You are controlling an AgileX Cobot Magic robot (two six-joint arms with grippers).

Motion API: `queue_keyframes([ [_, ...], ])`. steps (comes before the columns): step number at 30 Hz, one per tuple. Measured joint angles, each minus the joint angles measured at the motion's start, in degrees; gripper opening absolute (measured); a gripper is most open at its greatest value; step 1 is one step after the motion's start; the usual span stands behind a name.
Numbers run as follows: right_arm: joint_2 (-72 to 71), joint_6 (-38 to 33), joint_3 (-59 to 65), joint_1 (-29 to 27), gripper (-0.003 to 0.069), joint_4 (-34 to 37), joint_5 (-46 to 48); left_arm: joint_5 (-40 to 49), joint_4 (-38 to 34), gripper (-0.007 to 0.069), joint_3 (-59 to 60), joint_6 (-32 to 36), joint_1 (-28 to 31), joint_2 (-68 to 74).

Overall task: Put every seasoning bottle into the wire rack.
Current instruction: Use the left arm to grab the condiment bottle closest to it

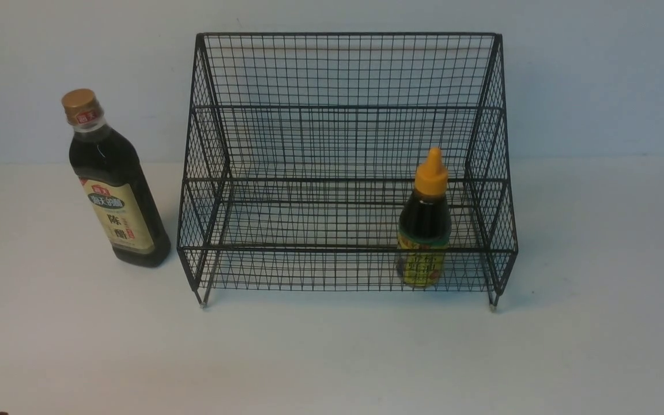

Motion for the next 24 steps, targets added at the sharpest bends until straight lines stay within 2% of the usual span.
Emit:
queue_keyframes([
  [4, -0.36, -3.09, 0.0, 0.06, -0.0013, 3.32, 0.62, 0.0, 0.0, -0.0005, 0.0, 0.0, 0.0, 0.0],
  [7, -0.47, -13.36, 0.0, 0.06, -0.0013, 10.28, 1.16, 0.0, 0.0, -0.0005, 0.0, 0.0, 0.0, 0.0],
  [8, -0.47, -18.6, 0.0, 0.06, -0.0013, 13.56, 1.51, 0.0, 0.0, -0.0005, 0.0, 0.0, 0.0, 0.0],
  [11, -0.47, -48.98, 0.0, 0.11, -0.0013, 34.16, 3.32, 0.0, 0.0, -0.0005, 0.0, 0.0, 0.0, 0.0],
  [12, -0.47, -52.53, 0.0, 0.11, -0.0013, 36.91, 3.47, 0.0, 0.0, -0.0005, 0.0, 0.0, 0.0, 0.0],
  [13, -0.47, -64.47, 0.0, 0.17, -0.0013, 46.64, 5.1, 0.0, 0.0, -0.0005, 0.0, 0.0, 0.0, 0.0],
  [14, -0.47, -72.45, 0.0, 0.17, -0.0013, 54.75, 7.4, 0.0, 0.0, -0.0005, 0.0, 0.0, 0.0, 0.0],
  [15, -0.47, -79.92, 0.0, 0.17, -0.0013, 59.82, 9.19, 0.0, 0.0, -0.0005, 0.0, 0.0, 0.0, 0.0],
  [16, -0.47, -81.32, 0.0, 0.17, -0.0013, 61.01, 10.15, 0.0, 0.0, -0.0005, 0.0, 0.0, 0.0, 0.0],
  [17, -0.47, -92.68, 0.0, 0.17, -0.0013, 70.74, 14.22, 0.0, 0.0, -0.0005, 0.0, 0.0, 0.0, 0.0],
  [18, -0.47, -92.68, 0.0, 0.17, -0.0013, 71.69, 14.85, 0.0, 0.0, -0.0005, 0.0, 0.0, 0.0, 0.0],
  [19, -0.47, -101.98, 0.0, 0.17, -0.0013, 78.83, 18.96, 0.0, 0.0, -0.0005, 0.0, 0.0, 0.0, 0.0],
  [21, -0.47, -105.44, 0.0, 0.17, -0.0013, 81.72, 20.88, 0.0, 0.0, -0.0005, 0.0, 0.0, 0.0, 0.0],
  [22, -0.47, -110.39, 0.0, 0.17, -0.0013, 85.55, 24.39, 0.0, 0.0, -0.0005, 0.0, 0.0, 0.0, 0.0],
  [24, -0.47, -111.93, 0.0, 0.17, -0.0013, 86.38, 25.82, 0.0, 0.0, -0.0005, 0.0, 0.0, 0.0, 0.0],
])
